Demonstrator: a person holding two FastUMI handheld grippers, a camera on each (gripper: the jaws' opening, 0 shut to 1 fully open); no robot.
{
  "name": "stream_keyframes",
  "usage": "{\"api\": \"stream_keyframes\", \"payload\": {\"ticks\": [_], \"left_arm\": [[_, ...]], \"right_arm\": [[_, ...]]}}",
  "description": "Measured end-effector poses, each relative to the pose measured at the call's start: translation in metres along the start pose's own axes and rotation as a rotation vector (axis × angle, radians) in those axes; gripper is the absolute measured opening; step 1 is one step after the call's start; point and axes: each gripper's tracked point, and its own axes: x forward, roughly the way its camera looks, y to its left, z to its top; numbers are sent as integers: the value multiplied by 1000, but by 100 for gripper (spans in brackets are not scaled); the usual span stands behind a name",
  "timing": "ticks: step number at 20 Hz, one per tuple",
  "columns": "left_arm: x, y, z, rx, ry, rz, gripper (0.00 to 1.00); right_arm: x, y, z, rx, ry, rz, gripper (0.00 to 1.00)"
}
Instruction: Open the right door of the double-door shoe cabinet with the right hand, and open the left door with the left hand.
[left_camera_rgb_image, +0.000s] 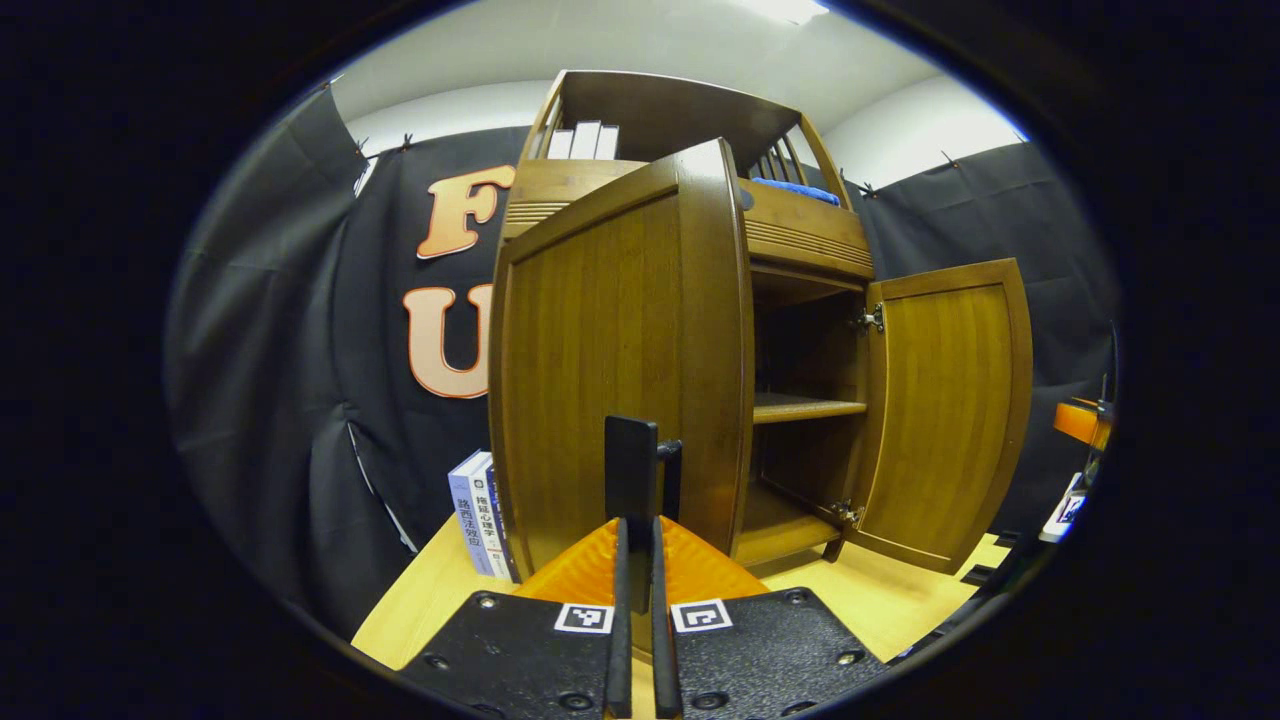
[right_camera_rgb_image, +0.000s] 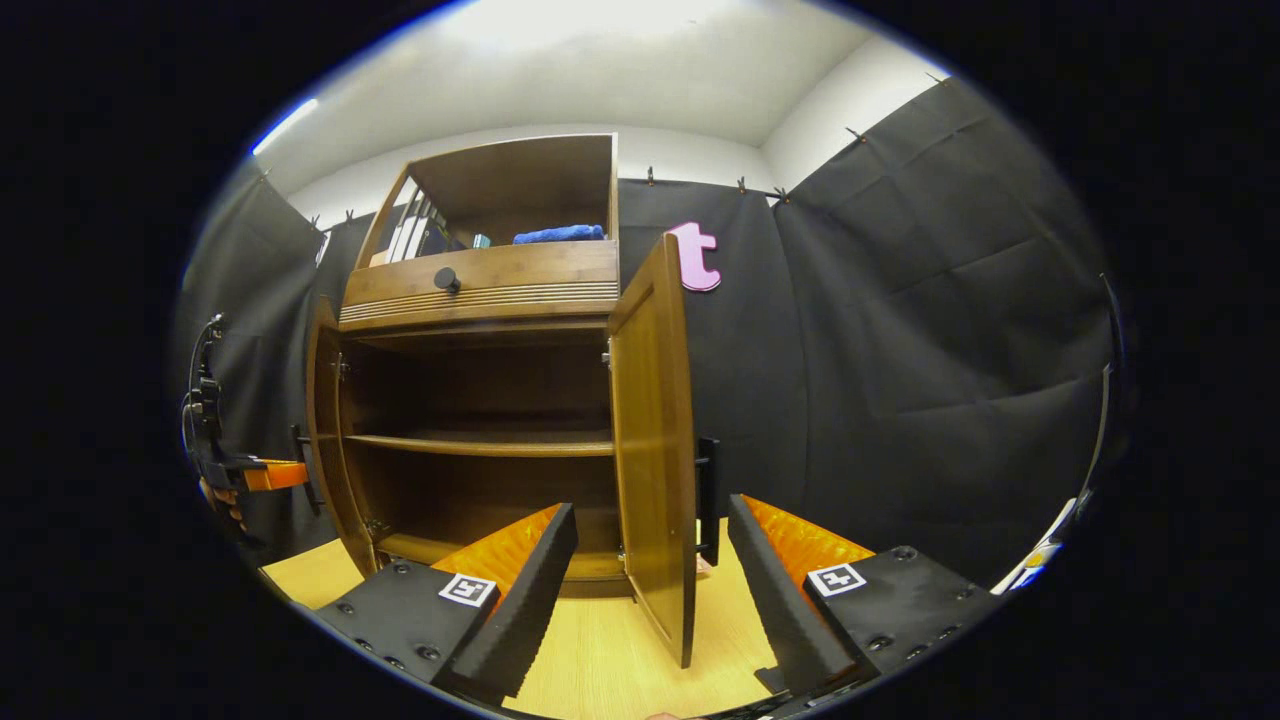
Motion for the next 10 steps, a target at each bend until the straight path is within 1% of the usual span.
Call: {"api": "stream_keyframes", "payload": {"ticks": [1, 2, 4, 5, 6, 8, 9, 10], "left_arm": [[-6, 6, 0, -8, -1, 4, 9], [-10, 14, 2, -10, -2, 13, 7], [-20, 29, 2, 7, -7, 41, 5], [-23, 38, 3, 21, -10, 56, 1], [-28, 47, 3, 30, -14, 72, 2], [-35, 63, 5, 29, -19, 95, 0], [-38, 69, 6, 25, -22, 95, 1], [-39, 73, 5, 17, -23, 93, 0]], "right_arm": [[1, 6, -1, 0, 1, 8, 89], [2, 11, -2, 0, 1, 16, 98], [6, 21, -3, 0, 5, 32, 98], [6, 27, -4, 0, 6, 40, 98], [7, 33, -5, -1, 6, 47, 89], [10, 46, -6, 0, 8, 64, 89], [10, 52, -7, 1, 8, 74, 98], [10, 59, -8, 2, 9, 82, 98]]}}
